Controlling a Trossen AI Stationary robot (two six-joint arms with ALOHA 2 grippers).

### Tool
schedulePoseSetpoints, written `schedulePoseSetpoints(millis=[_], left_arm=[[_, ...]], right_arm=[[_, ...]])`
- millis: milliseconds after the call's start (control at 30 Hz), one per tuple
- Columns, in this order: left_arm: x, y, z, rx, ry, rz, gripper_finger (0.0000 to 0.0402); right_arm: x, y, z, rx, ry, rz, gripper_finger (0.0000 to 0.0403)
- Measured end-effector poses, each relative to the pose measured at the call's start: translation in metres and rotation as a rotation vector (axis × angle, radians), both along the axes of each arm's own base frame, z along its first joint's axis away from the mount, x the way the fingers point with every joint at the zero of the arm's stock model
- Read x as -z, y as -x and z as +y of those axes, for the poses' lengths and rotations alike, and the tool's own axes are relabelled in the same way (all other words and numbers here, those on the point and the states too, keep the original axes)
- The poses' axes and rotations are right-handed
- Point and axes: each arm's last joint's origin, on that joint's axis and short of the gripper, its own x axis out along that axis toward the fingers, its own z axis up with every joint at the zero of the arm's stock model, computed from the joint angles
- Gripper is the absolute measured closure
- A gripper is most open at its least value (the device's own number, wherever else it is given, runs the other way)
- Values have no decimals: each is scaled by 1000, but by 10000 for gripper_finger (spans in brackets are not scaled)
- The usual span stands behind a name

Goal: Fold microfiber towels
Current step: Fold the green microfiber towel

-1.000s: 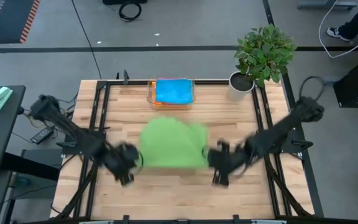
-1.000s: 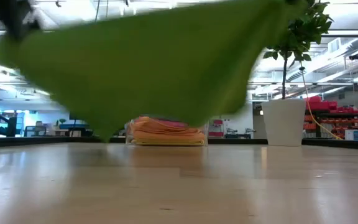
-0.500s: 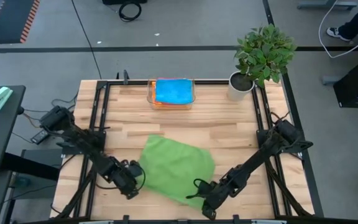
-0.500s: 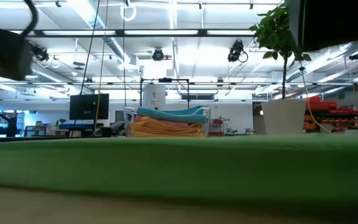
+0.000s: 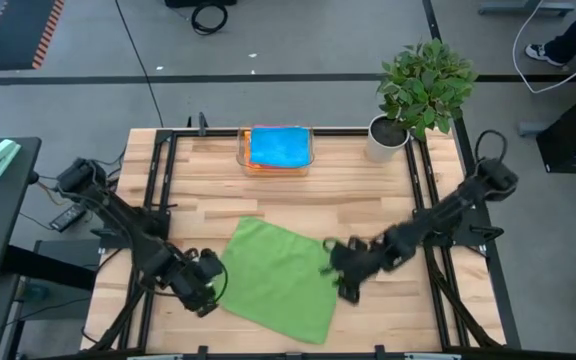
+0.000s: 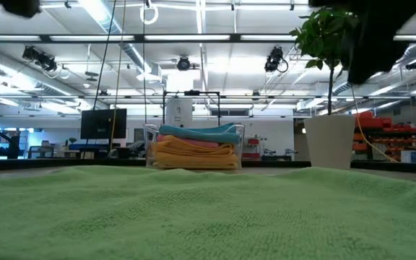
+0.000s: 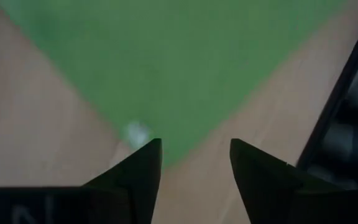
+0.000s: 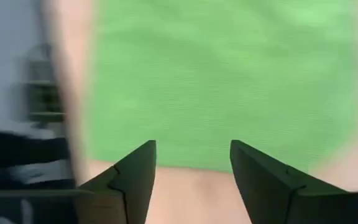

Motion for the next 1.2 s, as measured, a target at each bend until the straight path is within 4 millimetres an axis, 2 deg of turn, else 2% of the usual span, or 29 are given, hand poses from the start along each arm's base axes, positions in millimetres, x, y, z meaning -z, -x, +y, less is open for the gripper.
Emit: schedulePoseSetpoints(millis=[100, 167, 300, 367, 400, 467, 567, 767, 900, 1000, 1100, 1200], left_arm=[[-10, -15, 3, -188, -38, -206, 212], [-9, -34, 3, -269, 9, -322, 234], [21, -71, 8, -350, 57, -370, 321], [41, -87, 11, -372, 63, -330, 375], [52, -89, 14, -386, 56, -274, 387], [72, -97, 20, -426, 73, -191, 387], [88, -98, 28, -464, 68, -75, 388], [90, -97, 48, -494, 50, 68, 389], [89, -97, 77, -532, -12, 133, 395], [90, -94, 104, -601, -75, 226, 392], [84, -91, 124, -618, -96, 248, 385], [71, -92, 130, -582, -101, 181, 392]], right_arm=[[14, 11, -35, 29, 41, 7, 204], [26, 17, -57, 51, 24, -29, 215], [52, 23, -87, 23, 7, -106, 260], [62, 23, -93, -24, 3, -126, 308], [69, 23, -96, -37, 15, -118, 338], [82, 26, -101, -63, 42, -80, 384], [91, 20, -105, -76, 40, -64, 392], [109, 16, -100, -115, 5, 13, 397], [104, 25, -88, -51, -68, 77, 398], [92, 36, -77, 14, -146, 95, 398], [62, 36, -65, -13, -180, -50, 398], [39, 38, -63, -34, -111, -183, 398]])
